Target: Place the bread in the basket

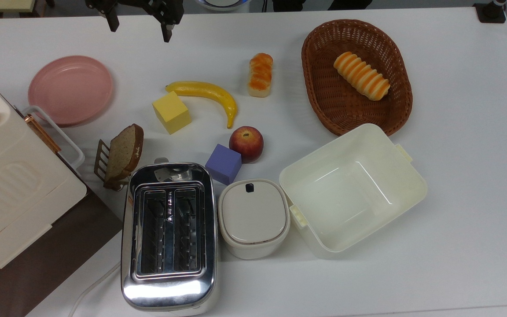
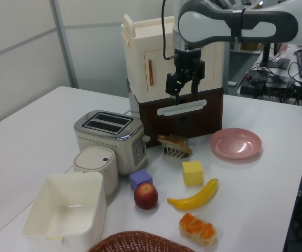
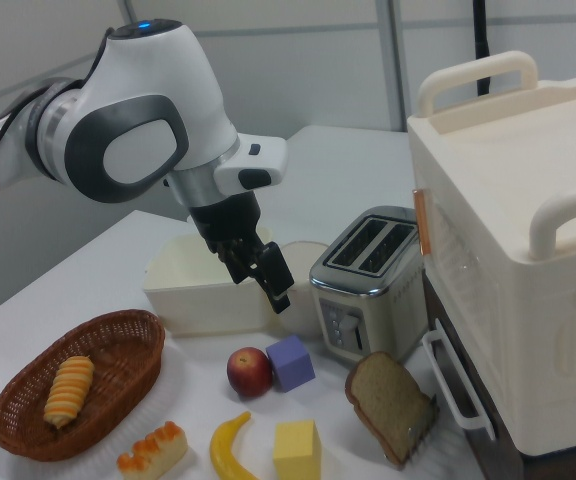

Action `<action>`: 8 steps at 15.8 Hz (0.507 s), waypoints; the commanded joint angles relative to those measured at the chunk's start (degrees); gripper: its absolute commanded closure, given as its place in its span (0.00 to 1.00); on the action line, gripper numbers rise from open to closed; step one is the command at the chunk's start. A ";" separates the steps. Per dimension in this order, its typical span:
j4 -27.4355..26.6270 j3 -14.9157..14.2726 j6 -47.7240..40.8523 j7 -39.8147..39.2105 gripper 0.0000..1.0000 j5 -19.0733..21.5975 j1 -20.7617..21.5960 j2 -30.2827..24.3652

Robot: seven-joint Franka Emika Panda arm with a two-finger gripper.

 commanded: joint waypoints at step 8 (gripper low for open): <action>0.53 0.09 -2.44 -1.06 0.00 1.51 -0.76 -0.20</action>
